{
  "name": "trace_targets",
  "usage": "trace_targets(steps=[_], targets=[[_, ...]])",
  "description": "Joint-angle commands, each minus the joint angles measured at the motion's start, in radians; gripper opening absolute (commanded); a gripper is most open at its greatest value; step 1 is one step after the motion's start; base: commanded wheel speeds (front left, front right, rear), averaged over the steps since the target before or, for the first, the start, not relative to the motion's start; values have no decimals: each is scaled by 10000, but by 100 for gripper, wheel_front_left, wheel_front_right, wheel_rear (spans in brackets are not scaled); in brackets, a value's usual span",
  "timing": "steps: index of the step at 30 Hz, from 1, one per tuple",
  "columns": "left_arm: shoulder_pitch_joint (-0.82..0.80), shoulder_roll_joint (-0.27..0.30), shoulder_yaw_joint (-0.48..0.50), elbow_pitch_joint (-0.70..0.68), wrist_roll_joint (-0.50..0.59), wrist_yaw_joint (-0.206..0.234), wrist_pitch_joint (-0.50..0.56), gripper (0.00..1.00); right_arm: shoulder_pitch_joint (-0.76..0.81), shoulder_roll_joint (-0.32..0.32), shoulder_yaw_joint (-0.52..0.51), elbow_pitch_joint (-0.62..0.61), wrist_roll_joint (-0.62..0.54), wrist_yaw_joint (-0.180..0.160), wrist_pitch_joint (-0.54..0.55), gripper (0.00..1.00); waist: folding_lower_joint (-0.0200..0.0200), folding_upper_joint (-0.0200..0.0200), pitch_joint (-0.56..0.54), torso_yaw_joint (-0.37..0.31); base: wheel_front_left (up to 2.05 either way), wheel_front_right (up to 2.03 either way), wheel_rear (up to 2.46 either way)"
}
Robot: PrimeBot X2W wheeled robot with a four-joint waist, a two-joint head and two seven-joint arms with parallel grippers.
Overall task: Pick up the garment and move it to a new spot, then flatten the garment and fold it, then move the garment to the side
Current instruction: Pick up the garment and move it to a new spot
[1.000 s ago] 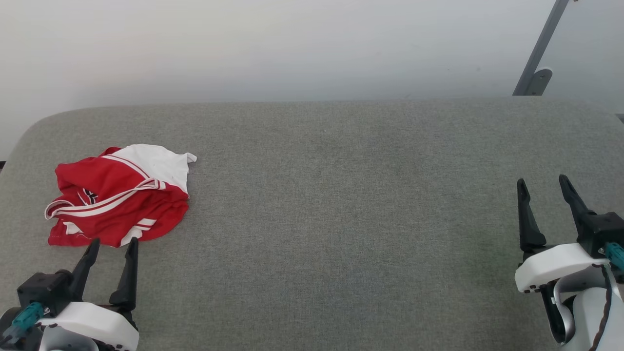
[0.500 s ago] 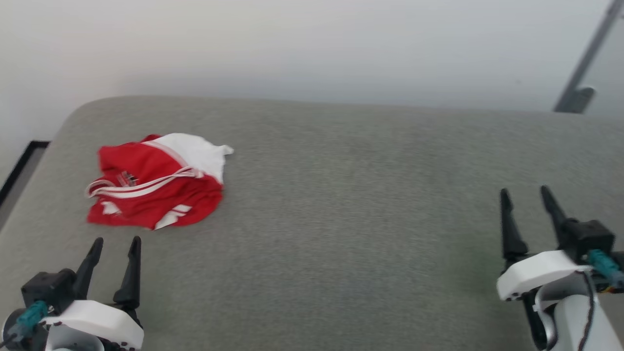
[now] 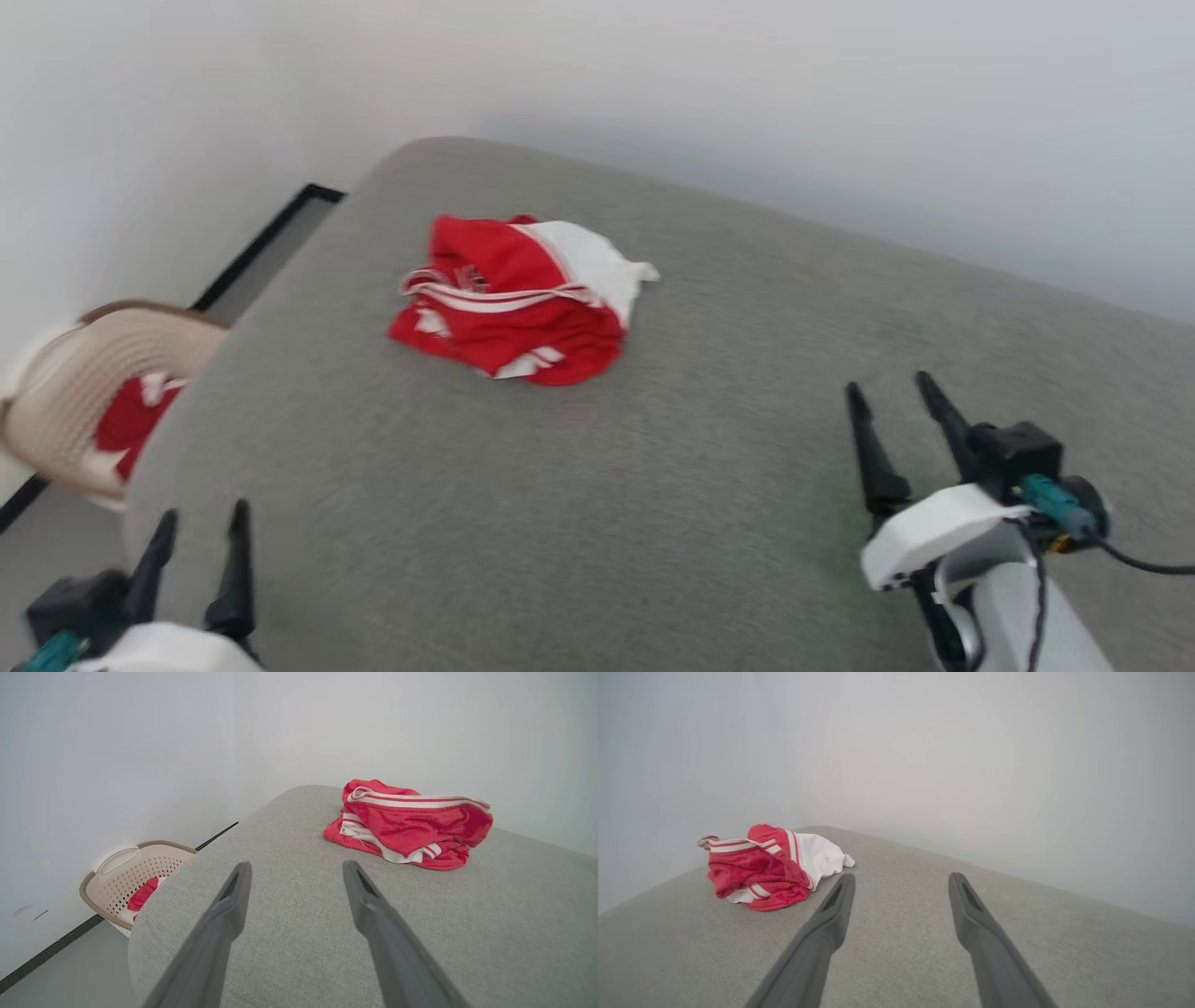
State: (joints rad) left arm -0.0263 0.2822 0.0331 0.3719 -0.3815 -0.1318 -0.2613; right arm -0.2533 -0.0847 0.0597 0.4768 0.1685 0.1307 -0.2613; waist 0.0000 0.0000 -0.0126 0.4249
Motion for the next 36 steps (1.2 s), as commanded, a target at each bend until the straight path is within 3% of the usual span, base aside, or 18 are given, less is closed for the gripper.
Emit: trace_targets(steps=[1, 10, 14, 17, 22, 31, 36], targets=[[208, -37, 249, -63, 3, 25, -51, 100, -169, 90, 221, 61, 100, 0, -54, 100, 0, 0, -106, 743, 0, 0, 0], [1170, -960, 1816, -816, 234, 32, -51, 100, -1349, 266, 2037, 917, 648, -3, -54, 100, 0, 0, 255, 1040, 0, 0, 0], [1302, -1203, 1978, -960, 386, 23, -51, 100, -1581, 283, 2266, 1132, 800, -3, -54, 100, 0, 0, 318, 1032, 0, 0, 0], [1086, -1026, 1552, -952, 441, 20, -51, 100, -1529, 242, 2160, 1142, 839, -3, -54, 100, 0, 0, 349, 961, 0, 0, 0], [187, -196, -46, -627, 156, 20, -51, 100, -1035, 71, 1509, 845, 610, -1, -52, 100, 0, 0, 499, 722, 0, 0, 0], [-3101, 2115, -2184, -241, -1368, 25, -51, 100, -1420, 248, 973, 375, -177, -1, -53, 100, 0, 0, 2150, -1353, 0, 0, 0], [-4940, 3536, -3412, 162, -2794, 24, -51, 100, -1683, 316, 653, -26, -483, -1, -54, 100, 0, 0, 3109, -2419, 0, 0, 0]])
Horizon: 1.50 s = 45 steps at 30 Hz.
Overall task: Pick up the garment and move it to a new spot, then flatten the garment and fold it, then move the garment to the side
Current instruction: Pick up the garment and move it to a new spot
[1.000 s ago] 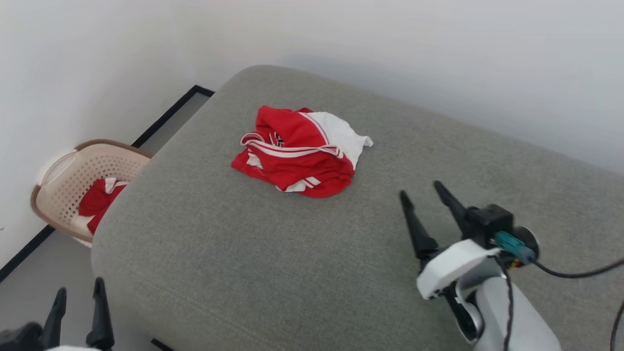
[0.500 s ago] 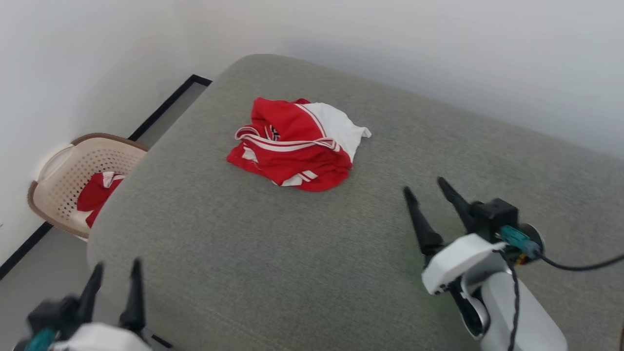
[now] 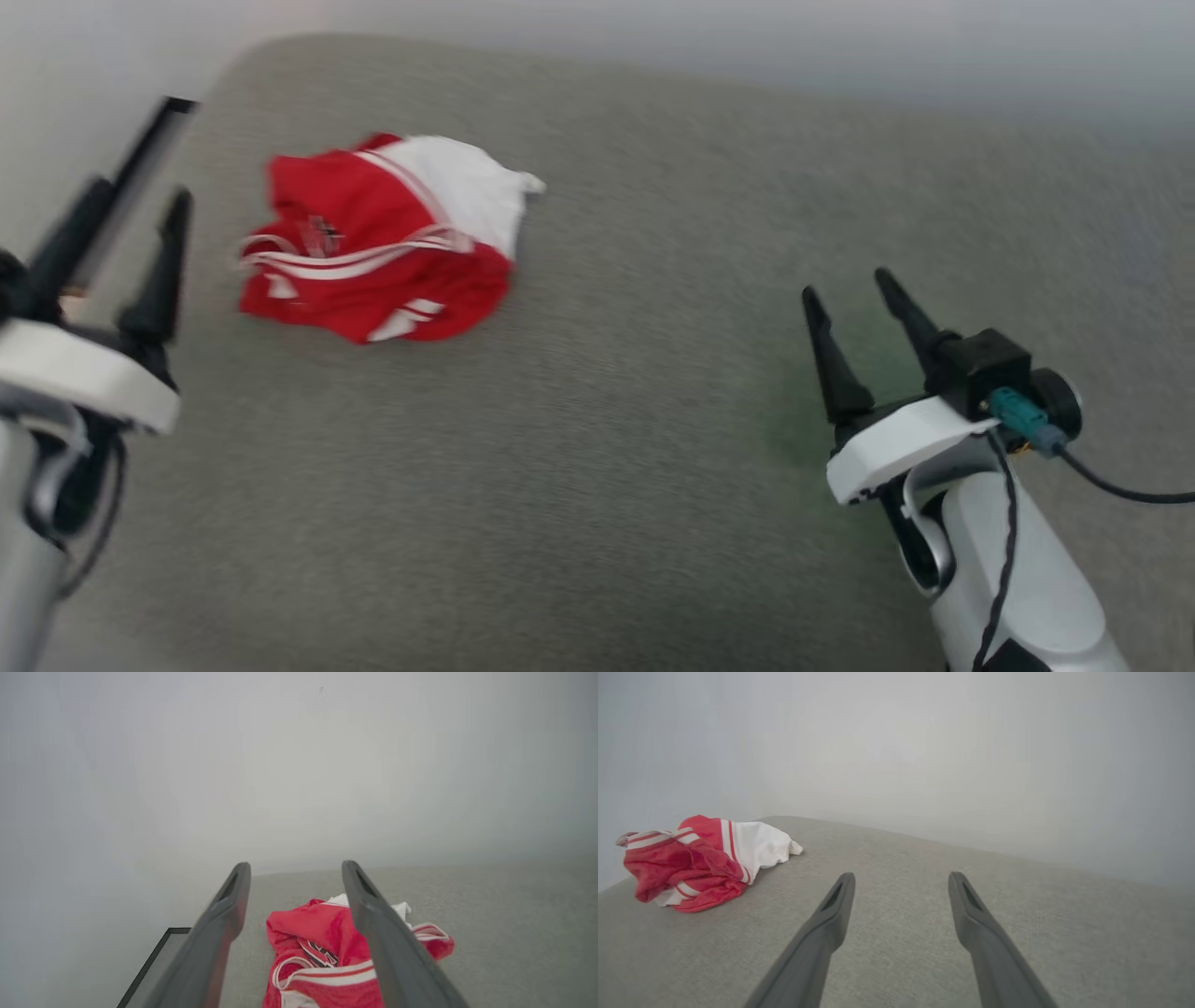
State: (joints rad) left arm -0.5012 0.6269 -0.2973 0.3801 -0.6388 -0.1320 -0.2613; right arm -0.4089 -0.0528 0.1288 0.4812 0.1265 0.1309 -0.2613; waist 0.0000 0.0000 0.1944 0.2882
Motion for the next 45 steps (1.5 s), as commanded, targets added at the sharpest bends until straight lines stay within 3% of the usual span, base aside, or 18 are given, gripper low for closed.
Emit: trace_targets(steps=[1, 5, 6, 12, 15, 19, 25, 26, 27, 28, 29, 39, 45], targets=[[-487, 329, -466, 279, -607, 26, -49, 100, -171, 3, -41, -173, 56, -3, -53, 100, 0, 0, 1206, -1228, 0, 0, 0], [-1516, 1316, -1934, 875, -2616, 26, 859, 100, -313, 8, -77, -530, 404, -3, -54, 100, 0, 0, 1748, -1919, 0, 0, 0], [-1516, 1316, -1934, 875, -2616, 26, 859, 100, -313, 8, -77, -530, 404, -3, -54, 100, 0, 0, 1748, -1919, 0, 0, 0], [-2129, 2898, -3594, 656, -6224, 26, 4061, 100, -422, 16, 122, -1044, 836, -3, -54, 100, 0, 0, 2293, -2747, 0, 0, 0], [-2088, 3508, -3988, 681, -7214, 26, 5112, 100, -411, 12, 170, -1227, 987, -3, -53, 100, 0, 0, 2515, -3041, 0, 0, 0], [-2094, 3852, -4316, 1079, -7825, 26, 5677, 100, -411, 18, 216, -1454, 1063, -3, -53, 100, 0, 0, 2848, -3335, 0, 0, 0], [-2045, 3596, -4919, 1689, -8213, 35, 6167, 100, -531, 15, 244, -1733, 1091, -3, -54, 100, 0, 0, 3233, -3590, 0, 0, 0], [-2053, 3541, -5001, 1709, -8265, 35, 6205, 81, -530, 17, 241, -1765, 1084, -3, -54, 100, 0, 0, 3256, -3611, 0, 0, 0], [-2069, 3503, -5072, 1684, -8259, 35, 6206, 36, -527, 17, 236, -1785, 1082, -3, -54, 100, 0, 0, 3265, -3624, 0, 0, 0], [-2099, 3475, -5104, 1641, -8240, 35, 6089, 7, -528, 15, 227, -1808, 1086, -3, -54, 100, 0, 0, 3260, -3633, 0, 0, 0], [-2149, 3475, -5100, 1634, -8198, 33, 5905, 0, -524, 16, 218, -1834, 1095, -3, -54, 100, 0, 0, 3235, -3638, 0, 0, 0], [-2951, 3822, -4852, 1093, -7898, 24, 3033, 0, -150, 11, 258, -1619, 1439, -3, -54, 100, 0, 0, 1849, -3676, 0, 0, 0], [-3163, 3894, -5393, -719, -7787, 22, 2571, 0, 232, 7, 210, -1582, 1799, -3, -54, 100, 0, 0, 1119, -3974, 0, 0, 0]])
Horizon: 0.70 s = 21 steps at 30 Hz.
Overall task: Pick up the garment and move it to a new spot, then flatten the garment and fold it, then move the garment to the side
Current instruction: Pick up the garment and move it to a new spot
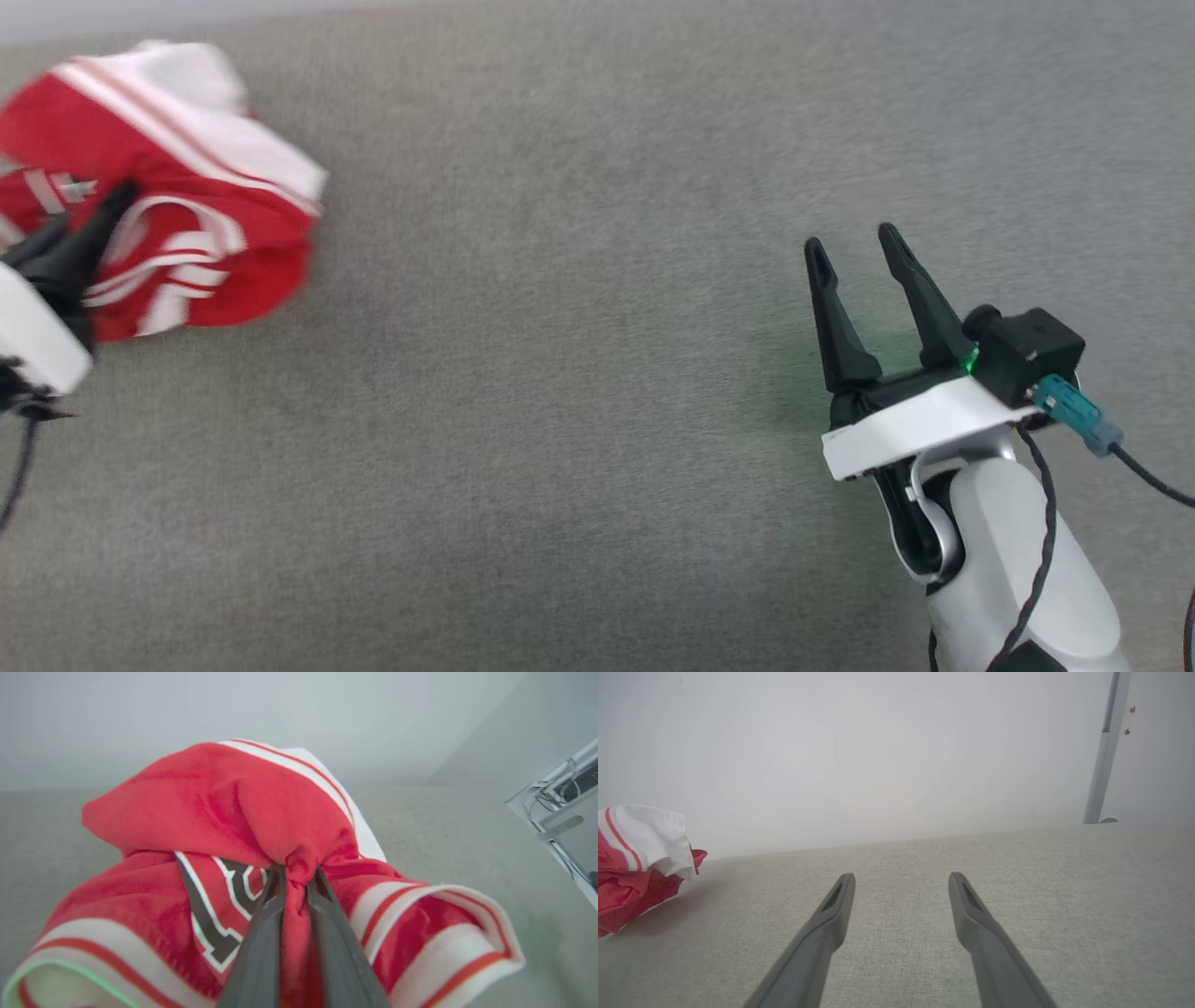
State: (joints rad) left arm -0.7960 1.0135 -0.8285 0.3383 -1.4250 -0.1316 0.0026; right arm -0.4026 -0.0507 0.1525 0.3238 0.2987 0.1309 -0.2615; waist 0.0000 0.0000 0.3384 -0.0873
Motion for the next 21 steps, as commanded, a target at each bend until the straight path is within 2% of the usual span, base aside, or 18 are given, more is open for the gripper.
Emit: trace_targets(steps=[1, 7, 12, 16, 21], targets=[[-278, 57, -232, -682, 135, 18, -16, 0, 231, -14, -50, -30, 122, -3, -52, 100, 0, 0, -375, -298, 0, 0, 0], [-827, 105, -1064, -2535, 485, 18, 416, 0, 463, -9, -120, -248, 509, -3, -52, 100, 0, 0, -288, -846, 0, 0, 0], [-1525, -248, -1883, -3774, 723, 20, 970, 0, 604, -9, -66, -604, 1030, -3, -52, 100, 0, 0, 153, -1619, 0, 0, 0], [-2129, -652, -2573, -4028, 1022, 18, 1470, 0, 668, -9, 61, -900, 1532, -3, -52, 100, 0, 0, 591, -2363, 0, 0, 0], [-2515, -942, -3340, -3486, 1027, 20, 1902, 0, 810, -4, 263, -1238, 2127, -3, -51, 100, 0, 0, 1155, -3337, 0, 0, 0]])
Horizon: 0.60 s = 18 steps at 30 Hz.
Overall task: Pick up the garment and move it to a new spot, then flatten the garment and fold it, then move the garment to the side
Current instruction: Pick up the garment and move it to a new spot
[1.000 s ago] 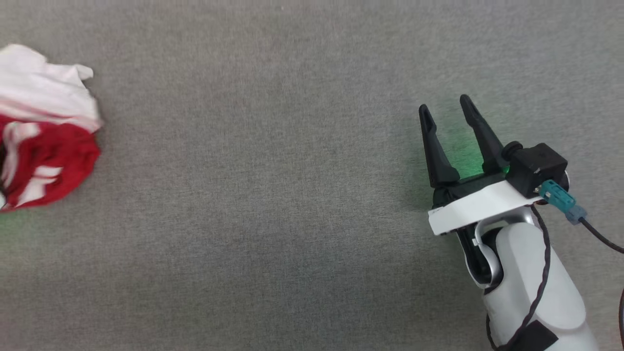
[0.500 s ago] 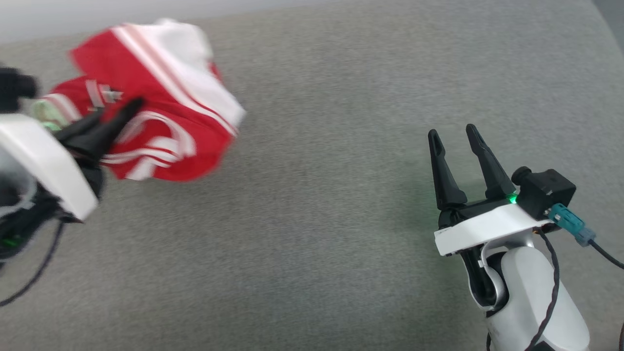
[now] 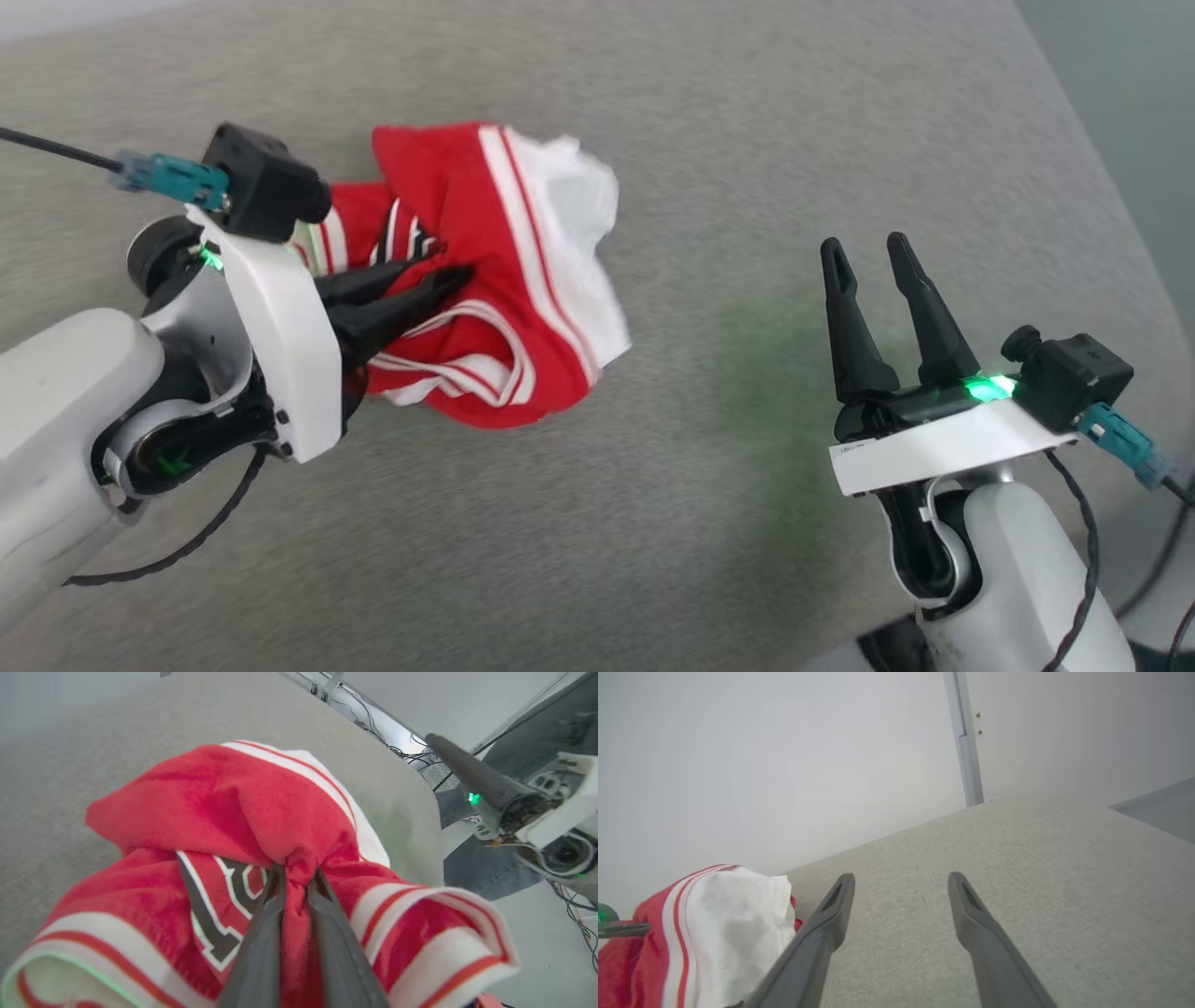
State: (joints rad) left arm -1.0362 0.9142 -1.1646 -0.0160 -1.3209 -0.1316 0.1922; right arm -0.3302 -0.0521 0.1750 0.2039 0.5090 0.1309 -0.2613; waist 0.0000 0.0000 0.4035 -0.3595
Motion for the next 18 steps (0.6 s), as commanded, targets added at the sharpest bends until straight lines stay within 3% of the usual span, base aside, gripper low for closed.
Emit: trace_targets(steps=[1, 9, 18], targets=[[-158, 18, -165, 226, -37, 18, 94, 0, 124, 11, 24, -110, 138, -3, -53, 100, 0, 0, 591, -781, 0, 0, 0], [-121, 744, -930, 1859, -17, 37, 703, 0, 526, 6, 146, -499, 767, -3, -54, 100, 0, 0, 1055, -1876, 0, 0, 0], [0, 867, -1277, 2452, 277, 104, 1158, 0, 694, 8, 96, -620, 838, -3, -54, 100, 0, 0, 1048, -2064, 0, 0, 0]])
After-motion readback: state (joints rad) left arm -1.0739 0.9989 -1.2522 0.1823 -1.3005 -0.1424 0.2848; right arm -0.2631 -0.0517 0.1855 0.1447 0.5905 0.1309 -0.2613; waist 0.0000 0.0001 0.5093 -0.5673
